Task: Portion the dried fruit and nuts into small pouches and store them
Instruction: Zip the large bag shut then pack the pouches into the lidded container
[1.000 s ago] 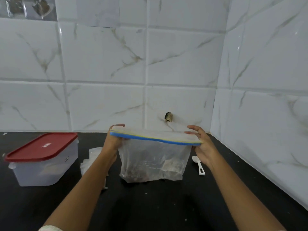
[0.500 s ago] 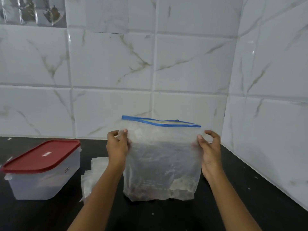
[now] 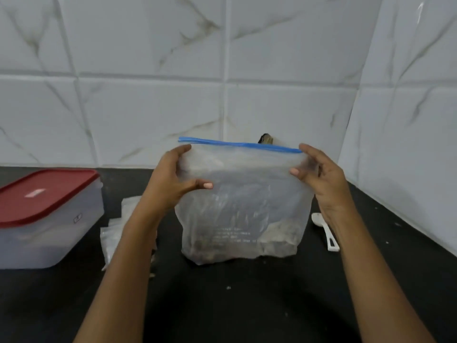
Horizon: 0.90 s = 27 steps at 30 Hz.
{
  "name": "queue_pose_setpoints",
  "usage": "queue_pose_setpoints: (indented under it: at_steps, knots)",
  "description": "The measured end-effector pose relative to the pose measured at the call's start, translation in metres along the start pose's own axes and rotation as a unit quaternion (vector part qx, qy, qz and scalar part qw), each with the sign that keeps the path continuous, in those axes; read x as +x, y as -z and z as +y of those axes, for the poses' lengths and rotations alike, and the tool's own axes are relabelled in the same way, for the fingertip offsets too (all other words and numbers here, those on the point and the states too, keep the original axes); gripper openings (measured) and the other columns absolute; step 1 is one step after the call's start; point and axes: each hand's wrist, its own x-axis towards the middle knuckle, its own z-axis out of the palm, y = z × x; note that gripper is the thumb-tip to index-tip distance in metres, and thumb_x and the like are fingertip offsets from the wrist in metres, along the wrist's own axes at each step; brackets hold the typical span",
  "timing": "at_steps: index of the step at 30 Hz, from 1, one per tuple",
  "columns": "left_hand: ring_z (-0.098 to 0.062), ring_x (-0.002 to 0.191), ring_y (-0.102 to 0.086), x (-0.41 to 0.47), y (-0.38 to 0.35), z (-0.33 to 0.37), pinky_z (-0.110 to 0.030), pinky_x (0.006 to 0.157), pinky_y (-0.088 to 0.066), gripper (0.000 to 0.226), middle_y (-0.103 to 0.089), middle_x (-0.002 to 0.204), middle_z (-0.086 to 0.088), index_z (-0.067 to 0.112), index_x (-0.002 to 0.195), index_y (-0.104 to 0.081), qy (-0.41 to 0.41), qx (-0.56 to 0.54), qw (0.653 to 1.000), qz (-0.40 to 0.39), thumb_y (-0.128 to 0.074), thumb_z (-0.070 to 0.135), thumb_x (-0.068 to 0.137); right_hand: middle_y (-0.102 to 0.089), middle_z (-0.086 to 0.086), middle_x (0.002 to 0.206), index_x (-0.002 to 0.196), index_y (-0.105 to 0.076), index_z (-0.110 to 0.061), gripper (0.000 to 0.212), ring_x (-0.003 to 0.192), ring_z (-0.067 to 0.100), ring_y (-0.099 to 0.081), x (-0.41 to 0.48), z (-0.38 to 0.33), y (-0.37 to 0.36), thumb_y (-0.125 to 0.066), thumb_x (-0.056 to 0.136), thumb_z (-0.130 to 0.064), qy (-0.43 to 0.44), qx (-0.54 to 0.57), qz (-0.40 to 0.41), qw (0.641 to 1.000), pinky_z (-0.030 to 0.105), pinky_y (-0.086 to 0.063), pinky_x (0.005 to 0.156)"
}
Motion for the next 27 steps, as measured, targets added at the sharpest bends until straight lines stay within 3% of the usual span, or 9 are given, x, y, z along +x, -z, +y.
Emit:
queue_pose_setpoints:
  at_steps: [3,6,9,11,15,17,19,21,27]
  knots:
    - [-0.006,0.101,-0.045,-0.008,-0.003,-0.004,-0.003,0.077,-0.033,0.046,-0.048,0.106,0.011,0.022,0.108,-0.058,-0.016,0.039,0.998,0.054,-0.080,0.025,0.067,-0.056,-0.003,0.097,0.096,-0.067,-0.020,0.020,0.082,-0.007,-0.054,-0.004,0.002,-0.003,-0.067,0.081,-0.008,0.043,-0.043,0.028,0.998,0.021,-0.048,0.083]
    - [-0.011,0.101,-0.042,-0.008,-0.006,-0.007,-0.007,0.081,-0.034,0.025,-0.041,0.102,0.005,0.017,0.086,-0.061,-0.010,0.026,0.994,0.102,-0.078,0.025,0.069,-0.044,-0.014,0.094,0.075,-0.064,-0.034,0.022,0.097,0.003,-0.050,-0.001,0.010,-0.003,-0.069,0.081,-0.013,0.077,-0.106,0.059,0.990,0.022,-0.041,0.092]
    - [-0.014,0.100,-0.046,-0.008,-0.006,-0.008,-0.025,0.085,-0.040,0.034,-0.047,0.110,0.000,0.011,0.097,-0.064,0.027,-0.015,0.995,0.092,-0.076,0.028,0.070,-0.053,-0.016,0.090,0.075,-0.064,-0.030,0.019,0.087,0.000,-0.053,-0.001,0.012,-0.004,-0.064,0.085,-0.013,0.076,-0.102,0.053,0.990,0.016,-0.041,0.083]
    - [-0.019,0.085,-0.051,-0.009,-0.006,-0.010,-0.032,0.074,-0.042,0.035,-0.056,0.092,-0.009,0.010,0.092,-0.063,0.046,-0.027,0.996,0.078,-0.073,0.036,0.072,-0.060,-0.013,0.081,0.078,-0.063,-0.026,0.015,0.076,-0.003,-0.053,-0.004,0.012,-0.006,-0.060,0.089,-0.015,0.057,-0.076,0.047,0.994,0.013,-0.041,0.074]
    - [-0.012,0.067,-0.045,-0.009,-0.010,-0.011,-0.016,0.056,-0.038,0.031,-0.048,0.066,0.001,0.008,0.084,-0.058,0.053,-0.054,0.989,0.123,-0.071,0.036,0.077,-0.057,-0.008,0.085,0.093,-0.056,-0.031,0.009,0.086,0.008,-0.052,-0.004,0.015,-0.010,-0.058,0.090,-0.022,-0.011,0.031,0.105,0.994,0.026,-0.041,0.085]
    - [-0.010,0.063,-0.045,-0.008,-0.014,-0.009,-0.010,0.048,-0.036,0.031,-0.049,0.064,0.003,0.008,0.083,-0.057,0.050,-0.067,0.985,0.154,-0.070,0.035,0.078,-0.060,-0.006,0.096,0.107,-0.051,-0.026,0.025,0.096,0.010,-0.057,-0.003,0.014,-0.008,-0.063,0.085,-0.027,-0.077,0.101,0.067,0.990,0.028,-0.043,0.094]
    - [-0.012,0.062,-0.044,-0.011,-0.018,-0.007,-0.010,0.048,-0.035,0.032,-0.051,0.066,-0.002,0.005,0.085,-0.058,0.044,-0.065,0.979,0.186,-0.069,0.034,0.080,-0.064,-0.003,0.104,0.114,-0.053,-0.017,0.043,0.100,0.011,-0.061,-0.003,0.013,-0.005,-0.069,0.075,-0.025,-0.123,0.106,-0.003,0.987,0.028,-0.046,0.094]
    - [-0.015,0.066,-0.041,-0.013,-0.020,-0.006,-0.010,0.049,-0.034,0.030,-0.049,0.071,-0.009,0.005,0.084,-0.058,0.038,-0.068,0.972,0.221,-0.069,0.033,0.080,-0.068,-0.001,0.099,0.103,-0.063,-0.013,0.030,0.097,0.014,-0.064,-0.005,0.016,-0.005,-0.072,0.074,-0.014,-0.120,0.058,-0.030,0.991,0.027,-0.048,0.091]
    - [-0.005,0.076,-0.053,-0.018,-0.027,0.012,-0.021,0.075,-0.047,0.019,-0.058,0.074,0.016,0.028,0.076,-0.053,-0.064,-0.206,0.936,0.279,-0.070,0.022,0.081,-0.061,-0.009,0.080,0.079,-0.061,-0.025,0.019,0.076,0.004,-0.055,-0.002,0.015,-0.012,-0.066,0.082,-0.007,0.073,0.002,0.118,0.990,0.017,-0.046,0.070]
